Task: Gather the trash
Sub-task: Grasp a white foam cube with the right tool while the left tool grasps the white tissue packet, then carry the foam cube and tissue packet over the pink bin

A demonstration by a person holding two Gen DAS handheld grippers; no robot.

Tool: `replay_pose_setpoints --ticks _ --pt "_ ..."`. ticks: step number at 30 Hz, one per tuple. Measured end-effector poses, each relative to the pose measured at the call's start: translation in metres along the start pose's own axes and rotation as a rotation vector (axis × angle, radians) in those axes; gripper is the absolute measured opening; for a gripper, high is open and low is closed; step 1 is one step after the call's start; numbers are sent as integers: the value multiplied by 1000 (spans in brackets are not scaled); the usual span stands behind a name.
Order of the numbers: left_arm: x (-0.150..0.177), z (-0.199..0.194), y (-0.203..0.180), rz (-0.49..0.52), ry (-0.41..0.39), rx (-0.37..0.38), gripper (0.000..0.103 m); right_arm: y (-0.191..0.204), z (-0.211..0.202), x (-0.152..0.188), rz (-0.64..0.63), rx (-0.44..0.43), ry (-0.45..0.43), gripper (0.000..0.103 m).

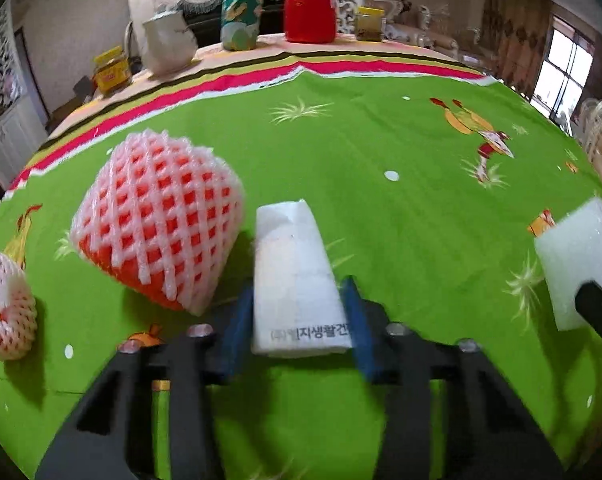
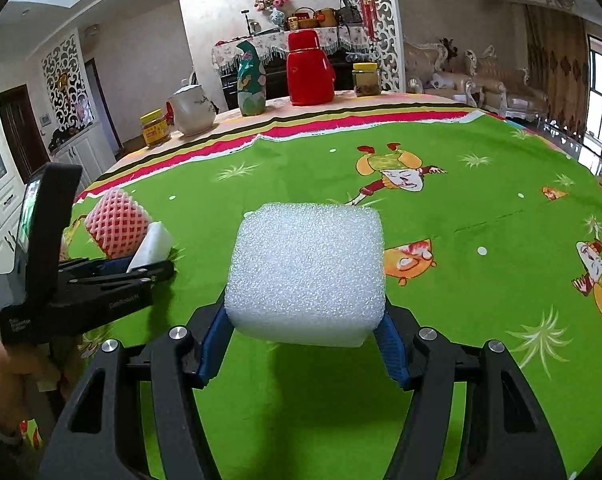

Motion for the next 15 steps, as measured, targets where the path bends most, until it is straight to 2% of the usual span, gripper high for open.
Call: replay_pose_setpoints --ticks 4,9,15 --pt "12 -27 -6 12 -46 26 41 4 0 1 -11 -5 7 61" --pt "28 -70 -4 -26 -100 49 41 12 1 3 -49 -27 17 61" --pt "45 -114 4 -15 -160 30 41 29 -3 9 -115 -73 42 61"
Point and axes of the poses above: each gripper's, at about its wrist camera, not at the fingertips, and z roughly the way its jaws point, y to its left, x to its underside, the point moved 6 cm from there along z, roughly the way its jaws point, and after that the axes turned 13 degrees about -y, right-handed, at the moved point
